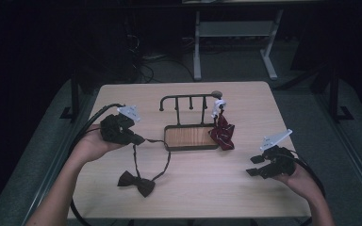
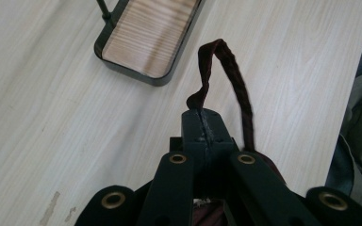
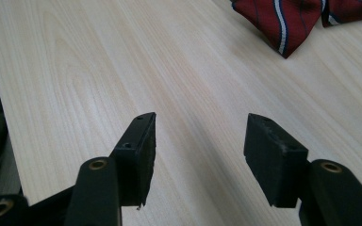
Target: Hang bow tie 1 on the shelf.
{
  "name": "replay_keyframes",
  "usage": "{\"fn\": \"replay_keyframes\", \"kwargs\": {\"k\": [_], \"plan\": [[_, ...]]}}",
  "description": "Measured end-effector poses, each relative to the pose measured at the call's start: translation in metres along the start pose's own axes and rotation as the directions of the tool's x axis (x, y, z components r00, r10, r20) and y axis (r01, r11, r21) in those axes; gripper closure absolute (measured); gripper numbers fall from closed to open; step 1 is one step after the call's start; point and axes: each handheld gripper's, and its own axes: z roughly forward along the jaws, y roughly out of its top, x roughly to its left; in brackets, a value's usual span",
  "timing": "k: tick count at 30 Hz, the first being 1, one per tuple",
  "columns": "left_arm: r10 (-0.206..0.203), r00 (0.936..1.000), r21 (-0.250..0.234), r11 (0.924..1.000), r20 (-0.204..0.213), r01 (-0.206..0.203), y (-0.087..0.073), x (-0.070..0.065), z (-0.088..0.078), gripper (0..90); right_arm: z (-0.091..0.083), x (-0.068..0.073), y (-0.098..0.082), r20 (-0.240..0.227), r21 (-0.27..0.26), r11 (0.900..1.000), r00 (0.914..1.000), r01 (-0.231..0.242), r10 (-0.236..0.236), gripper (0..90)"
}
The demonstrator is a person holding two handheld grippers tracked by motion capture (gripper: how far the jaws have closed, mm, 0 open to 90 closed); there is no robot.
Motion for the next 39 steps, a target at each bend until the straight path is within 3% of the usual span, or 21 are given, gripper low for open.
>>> {"fn": "replay_keyframes", "kwargs": {"k": [12,39], "plan": [[0.005,0.9999,-0.01,0.9999,-0.013,-0.005,0.009,0.002,-0.009,90.0,-0.002,0.0,-0.001,-0.001,-0.006,1.0,1.0,0.0,0.0,44.0],[0.014,0.9996,0.004,0.9999,-0.025,-0.014,0.045,0.015,-0.019,90.0,-0.003,-0.006,-0.004,-0.01,-0.009,1.0,0.9999,0.004,-0.004,44.1]]}}
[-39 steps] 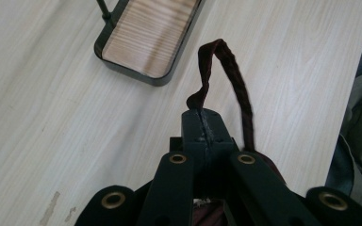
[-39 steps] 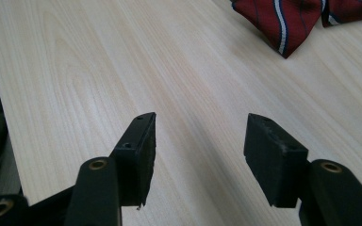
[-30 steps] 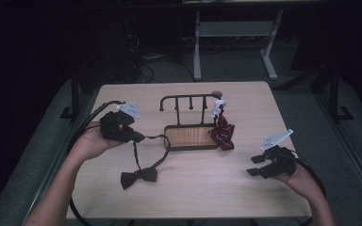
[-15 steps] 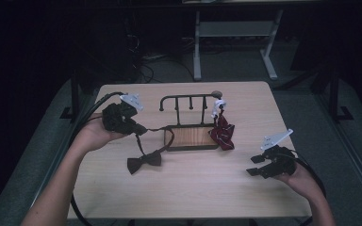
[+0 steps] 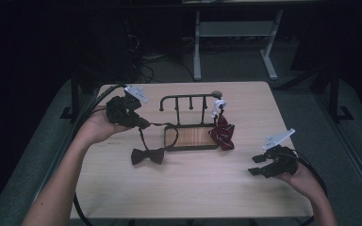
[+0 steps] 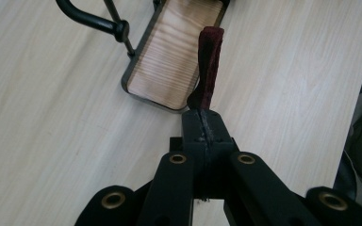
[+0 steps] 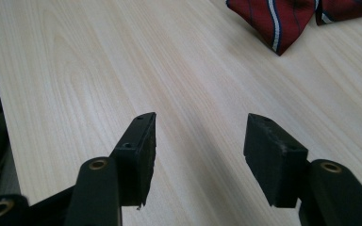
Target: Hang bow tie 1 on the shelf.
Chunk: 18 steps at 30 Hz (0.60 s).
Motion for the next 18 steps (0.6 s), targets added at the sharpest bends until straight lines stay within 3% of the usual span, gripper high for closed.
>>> {"fn": "replay_keyframes", "kwargs": {"k": [18], "plan": [[-0.016,0.9996,0.001,0.9999,-0.024,0.017,0.011,0.012,-0.012,90.0,-0.003,0.001,0.001,0.004,-0.003,1.0,1.0,-0.002,0.002,44.2]]}}
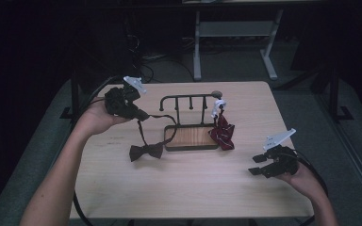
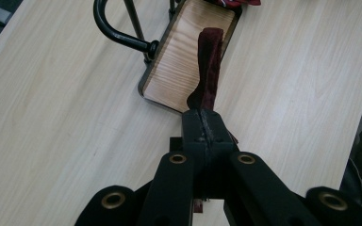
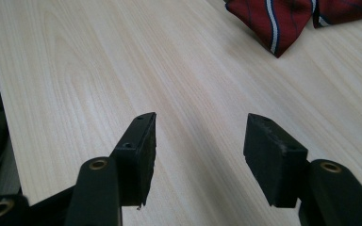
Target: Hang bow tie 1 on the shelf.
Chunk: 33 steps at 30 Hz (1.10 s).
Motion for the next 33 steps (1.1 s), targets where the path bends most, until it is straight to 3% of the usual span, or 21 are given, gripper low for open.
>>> {"fn": "replay_keyframes", "kwargs": {"k": [17,33], "plan": [[-0.027,0.9989,0.026,0.9993,-0.038,0.028,0.012,0.016,-0.005,90.0,-0.001,0.0,0.0,0.0,-0.01,1.0,0.9999,0.011,-0.011,44.2],[-0.087,0.9944,0.051,0.9946,-0.06,0.09,0.012,0.034,0.003,90.0,-0.002,0.0,0.001,0.001,-0.01,1.0,0.9999,0.013,-0.013,44.3]]}}
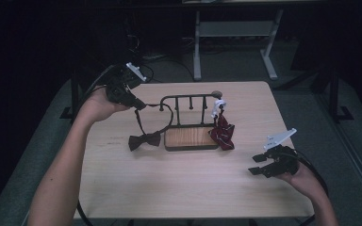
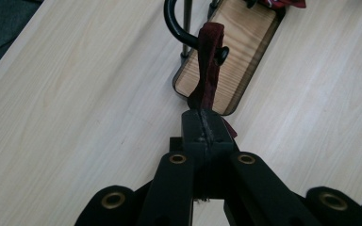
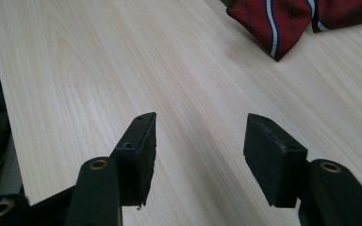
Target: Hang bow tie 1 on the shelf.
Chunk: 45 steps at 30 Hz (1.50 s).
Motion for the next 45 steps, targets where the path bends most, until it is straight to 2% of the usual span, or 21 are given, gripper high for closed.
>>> {"fn": "replay_keyframes", "kwargs": {"k": [9,18,25,37,39,45], "plan": [[-0.014,0.9999,0.021,0.9997,-0.006,0.015,0.002,0.002,0.006,90.0,-0.001,0.0,0.0,0.001,-0.005,1.0,1.0,0.0,0.0,44.4],[-0.012,0.9999,0.047,0.9988,-0.012,0.013,0.004,0.005,0.01,90.0,-0.002,0.0,0.0,0.002,-0.006,1.0,1.0,0.004,-0.004,44.4],[-0.022,0.9994,0.044,0.9988,-0.026,0.023,0.003,0.006,0.012,89.7,-0.001,0.0,0.0,0.001,-0.006,1.0,1.0,0.004,-0.004,44.4],[-0.032,0.9993,0.058,0.9978,-0.021,0.033,-0.007,0.007,0.018,81.0,-0.001,-0.002,-0.003,0.003,0.004,1.0,1.0,-0.008,0.008,44.1],[-0.034,0.9993,0.045,0.9984,-0.012,0.035,-0.009,0.006,0.019,80.2,-0.001,-0.003,-0.003,0.004,0.002,1.0,1.0,-0.009,0.009,43.9],[-0.032,0.9994,0.049,0.9983,-0.012,0.033,-0.018,0.003,0.021,76.6,0.0,-0.003,-0.003,0.006,0.003,1.0,0.9999,-0.014,0.014,42.5]]}}
